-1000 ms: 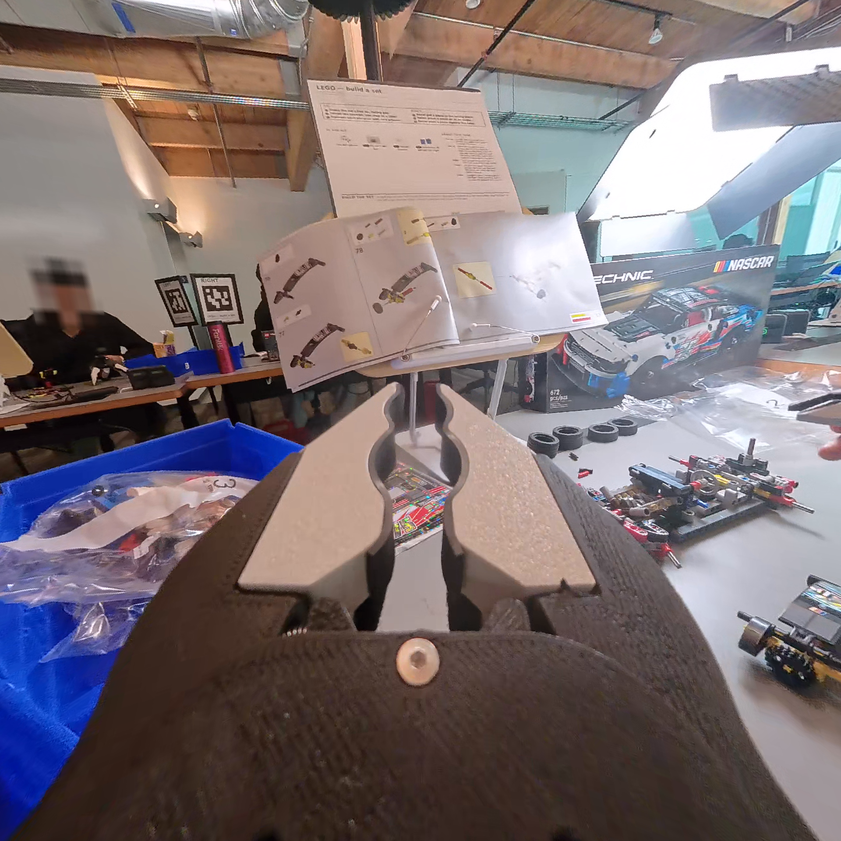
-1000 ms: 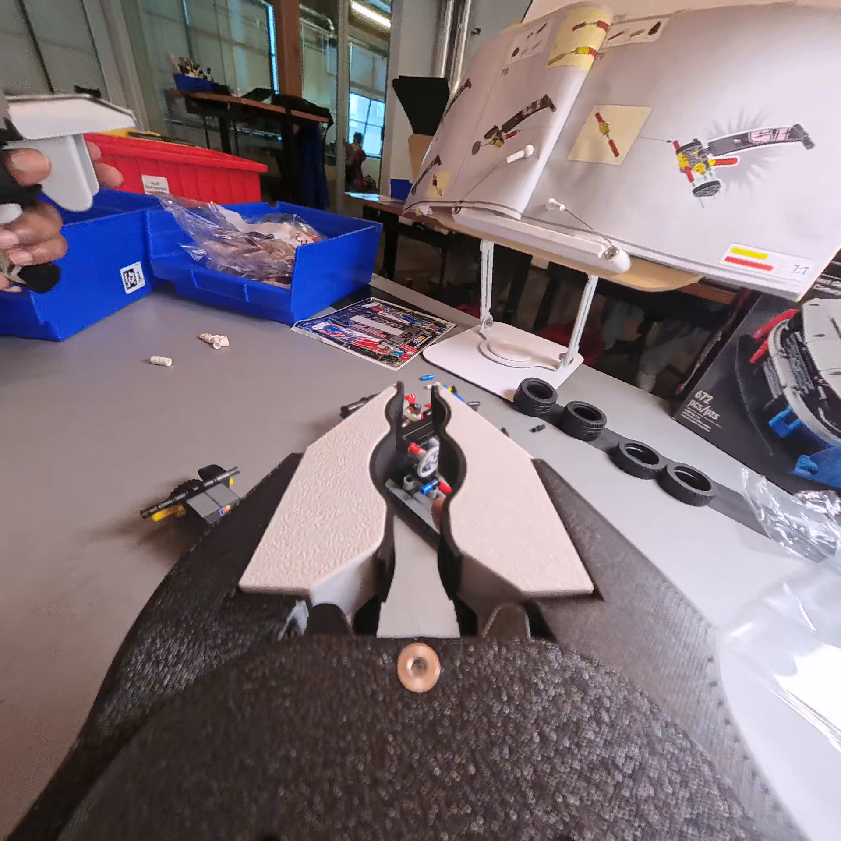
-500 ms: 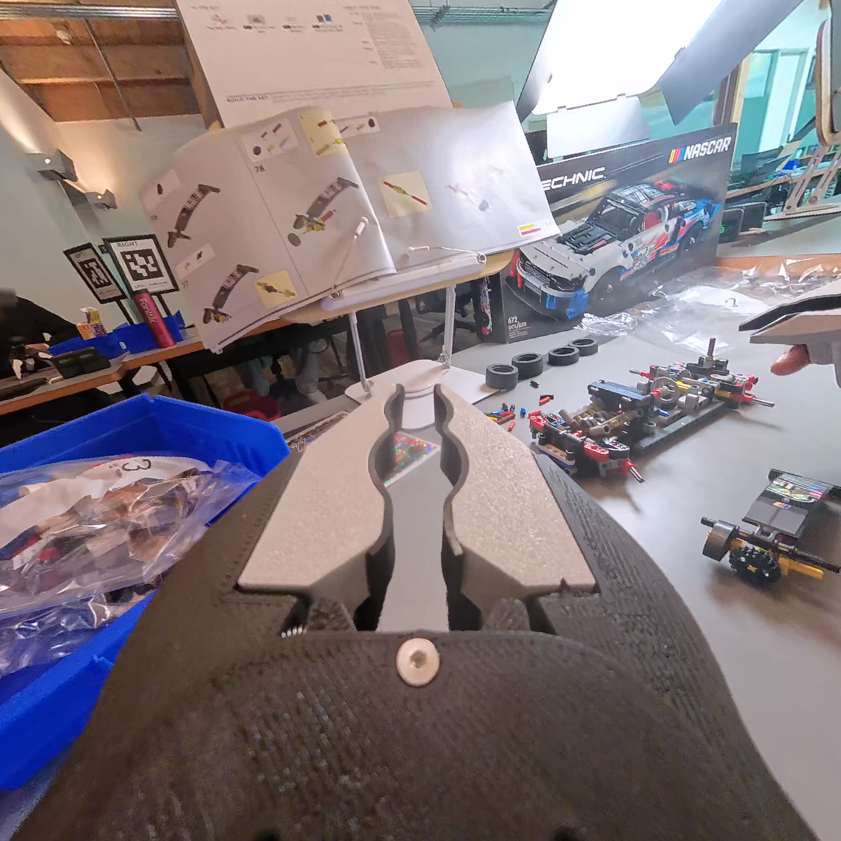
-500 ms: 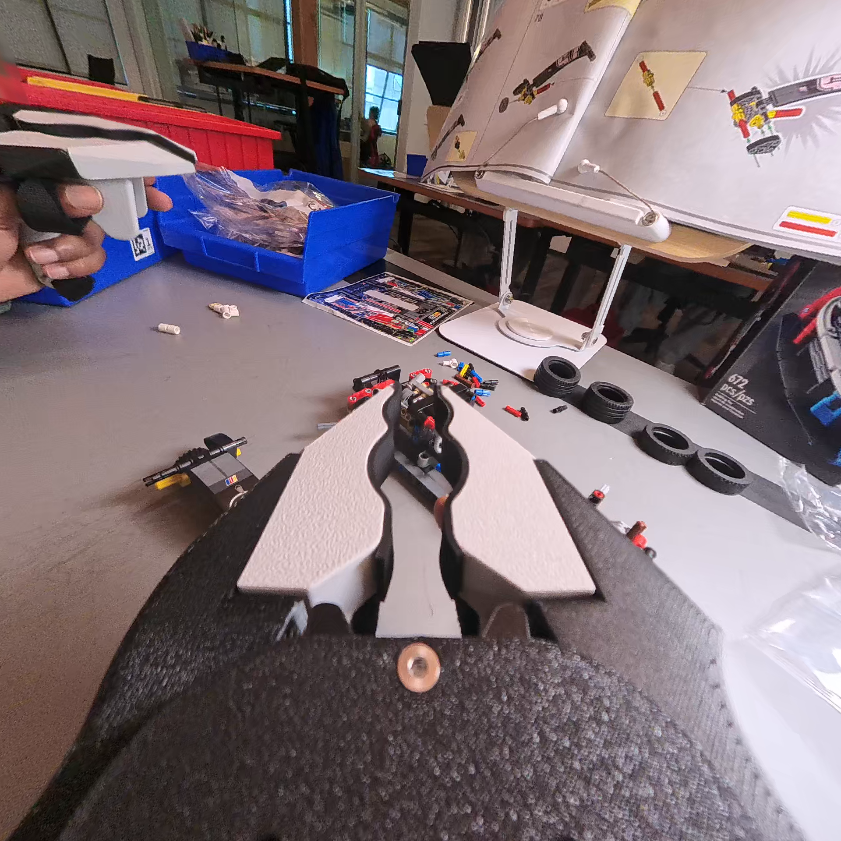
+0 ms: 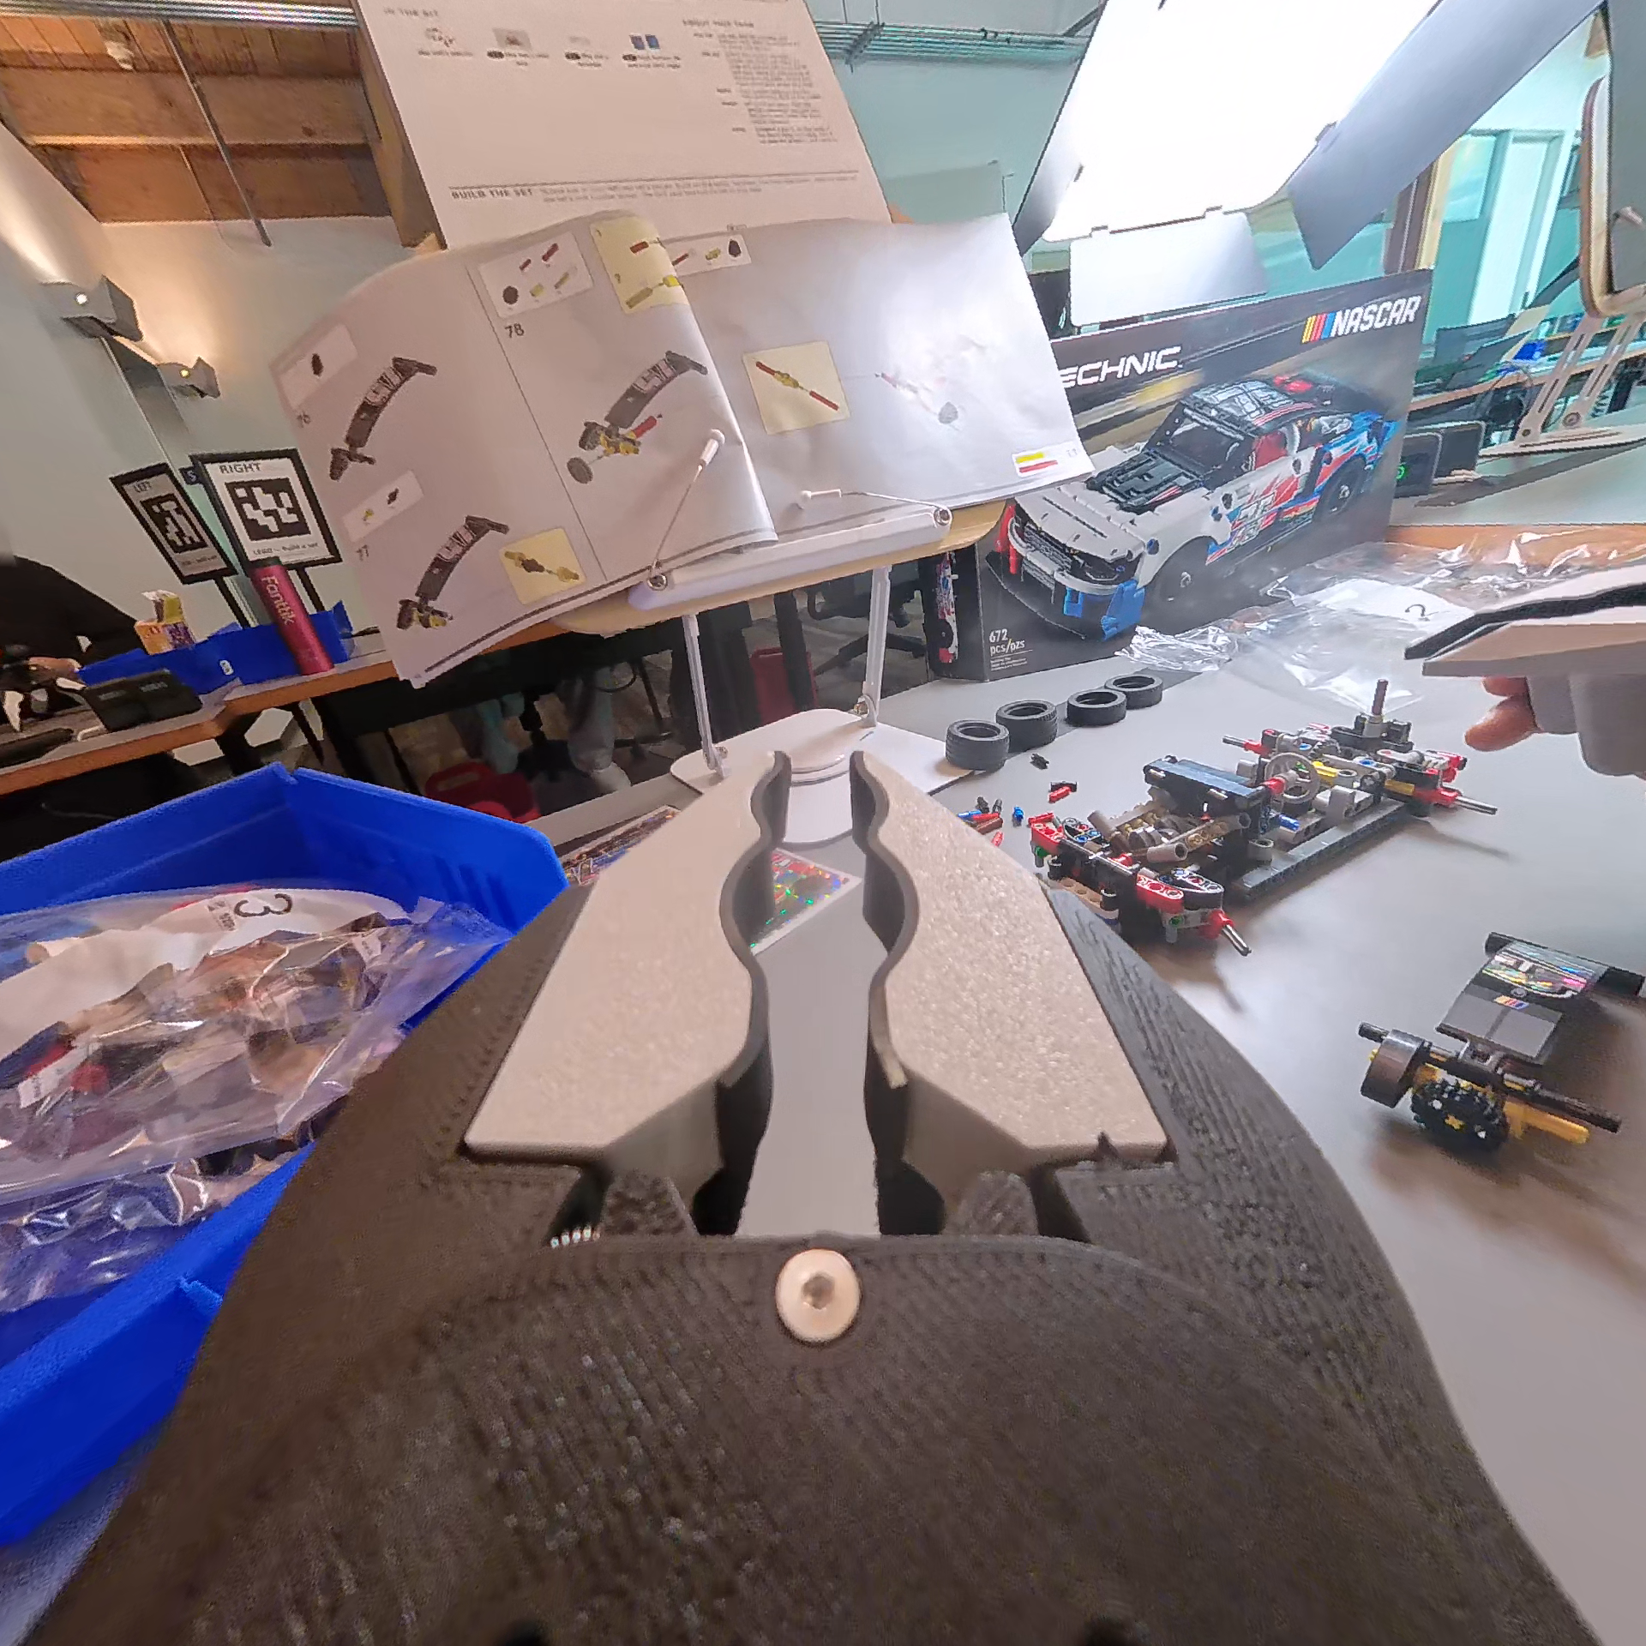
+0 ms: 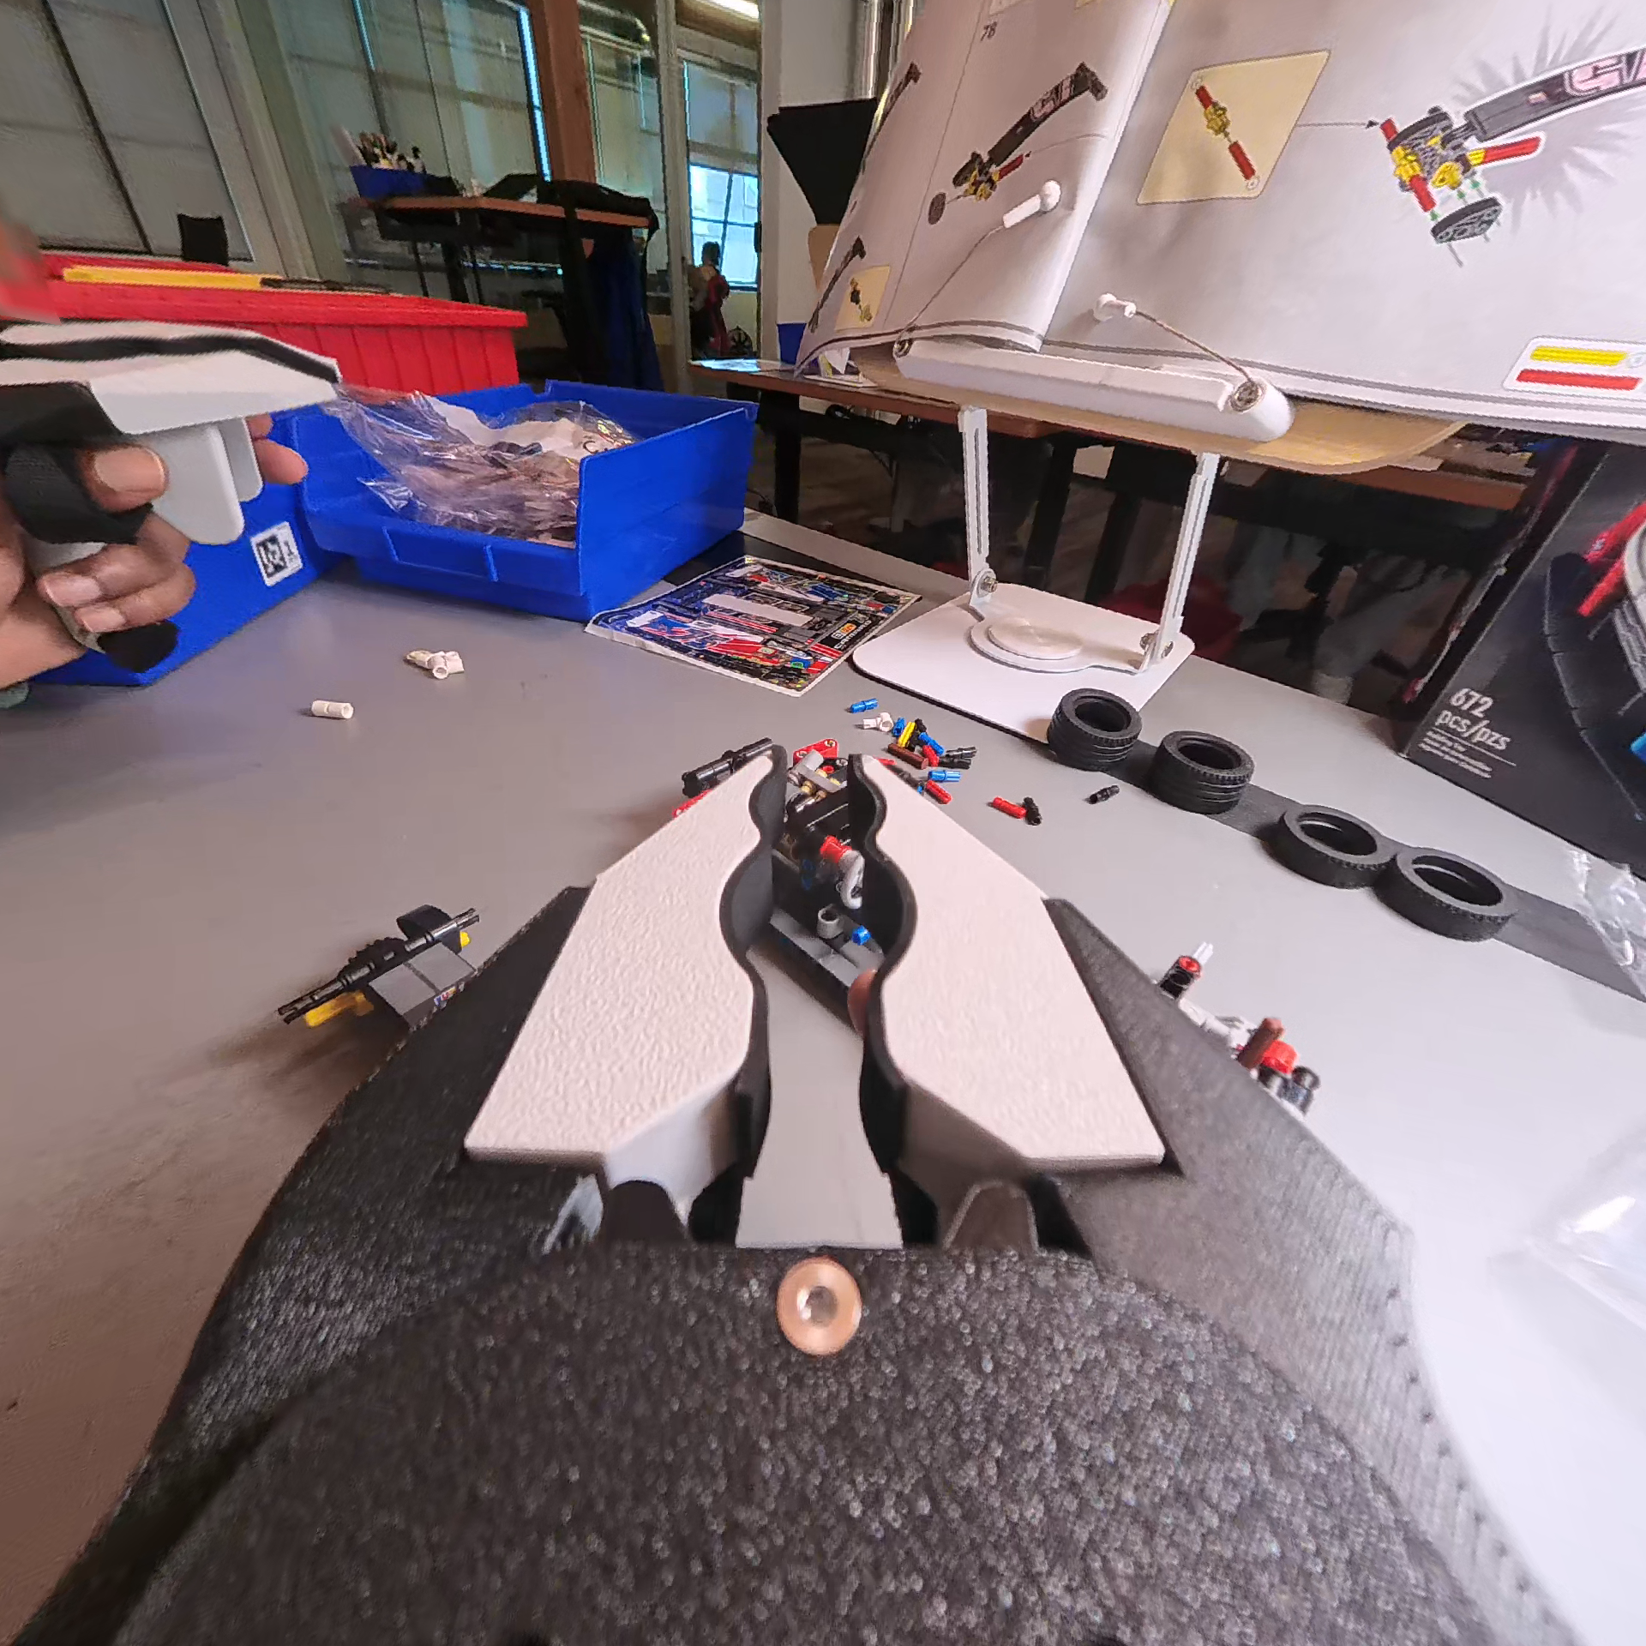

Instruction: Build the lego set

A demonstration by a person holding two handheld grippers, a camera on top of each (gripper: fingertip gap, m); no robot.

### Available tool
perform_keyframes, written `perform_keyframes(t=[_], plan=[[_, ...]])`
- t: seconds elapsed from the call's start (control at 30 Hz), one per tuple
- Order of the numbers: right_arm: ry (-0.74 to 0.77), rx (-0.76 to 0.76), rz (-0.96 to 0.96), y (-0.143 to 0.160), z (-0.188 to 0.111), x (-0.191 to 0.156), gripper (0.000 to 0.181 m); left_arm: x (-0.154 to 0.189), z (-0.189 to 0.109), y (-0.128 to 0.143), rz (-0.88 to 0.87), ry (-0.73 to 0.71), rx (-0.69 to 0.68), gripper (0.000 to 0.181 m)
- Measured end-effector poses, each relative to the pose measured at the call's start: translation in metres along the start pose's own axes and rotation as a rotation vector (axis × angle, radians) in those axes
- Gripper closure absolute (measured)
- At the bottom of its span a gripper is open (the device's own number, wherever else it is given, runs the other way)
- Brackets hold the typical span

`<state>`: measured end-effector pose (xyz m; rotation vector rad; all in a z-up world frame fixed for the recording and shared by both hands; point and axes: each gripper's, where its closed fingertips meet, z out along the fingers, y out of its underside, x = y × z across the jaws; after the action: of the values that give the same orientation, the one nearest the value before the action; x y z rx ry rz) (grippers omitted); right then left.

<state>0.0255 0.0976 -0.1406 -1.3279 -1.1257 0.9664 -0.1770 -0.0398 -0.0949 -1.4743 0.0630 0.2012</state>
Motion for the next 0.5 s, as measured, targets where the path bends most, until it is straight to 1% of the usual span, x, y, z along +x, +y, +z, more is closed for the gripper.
perform_keyframes(t=[0.13,0.3,0.43,0.5], plan=[[-0.003,0.006,-0.016,-0.001,-0.002,-0.004,0.172,0.004,-0.001,0.000,-0.026,0.025,-0.011,0.171],[-0.008,0.017,-0.040,-0.003,-0.006,-0.008,0.173,0.008,0.000,0.002,-0.007,0.038,-0.018,0.169],[-0.012,0.043,-0.036,-0.009,-0.010,-0.009,0.174,0.004,-0.001,0.001,0.001,0.021,-0.014,0.167],[-0.015,0.052,-0.034,-0.011,-0.011,-0.010,0.174,-0.002,-0.004,-0.006,0.001,-0.005,-0.004,0.166]])
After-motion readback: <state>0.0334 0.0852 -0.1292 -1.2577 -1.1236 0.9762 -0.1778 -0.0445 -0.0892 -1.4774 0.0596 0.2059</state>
